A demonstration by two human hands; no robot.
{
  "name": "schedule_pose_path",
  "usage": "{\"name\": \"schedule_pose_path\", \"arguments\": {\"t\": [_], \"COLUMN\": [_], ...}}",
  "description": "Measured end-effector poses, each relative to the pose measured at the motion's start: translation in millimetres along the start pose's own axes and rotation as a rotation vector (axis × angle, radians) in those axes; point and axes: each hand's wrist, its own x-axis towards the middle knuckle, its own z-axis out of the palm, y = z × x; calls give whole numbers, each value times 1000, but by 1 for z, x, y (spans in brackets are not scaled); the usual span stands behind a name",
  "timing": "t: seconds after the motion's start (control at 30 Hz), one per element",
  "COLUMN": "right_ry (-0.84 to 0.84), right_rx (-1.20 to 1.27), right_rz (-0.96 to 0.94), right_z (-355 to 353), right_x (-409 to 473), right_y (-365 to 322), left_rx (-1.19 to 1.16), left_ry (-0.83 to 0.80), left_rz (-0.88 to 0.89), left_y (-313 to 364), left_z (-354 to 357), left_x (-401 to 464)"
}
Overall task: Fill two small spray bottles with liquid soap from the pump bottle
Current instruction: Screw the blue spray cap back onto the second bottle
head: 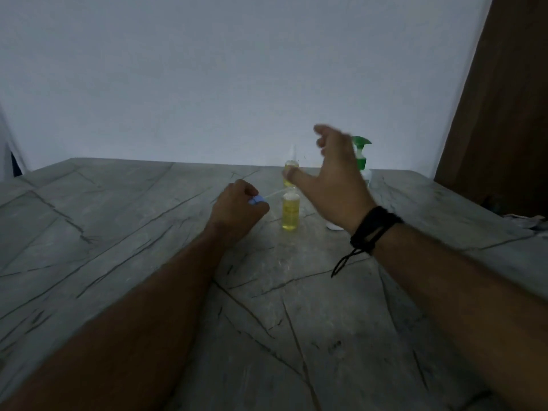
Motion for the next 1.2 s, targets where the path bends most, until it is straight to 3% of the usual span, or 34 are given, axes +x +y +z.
{"name": "schedule_pose_path", "arguments": {"t": [0.13, 0.37, 0.77, 1.2], "right_ry": [-186, -257, -272, -267], "right_rx": [-61, -96, 50, 52], "right_rz": [167, 245, 250, 246], "right_z": [26, 57, 63, 65], "right_x": [-16, -20, -26, -24], "right_y": [19, 32, 43, 47], "left_rx": [-273, -554, -804, -780], "left_ry": [88, 165, 184, 187], "left_rz": [-67, -70, -124, -67], "left_y": [3, 15, 37, 48], "left_z": [-6, -12, -11, -13], "left_x": [5, 4, 1, -2]}}
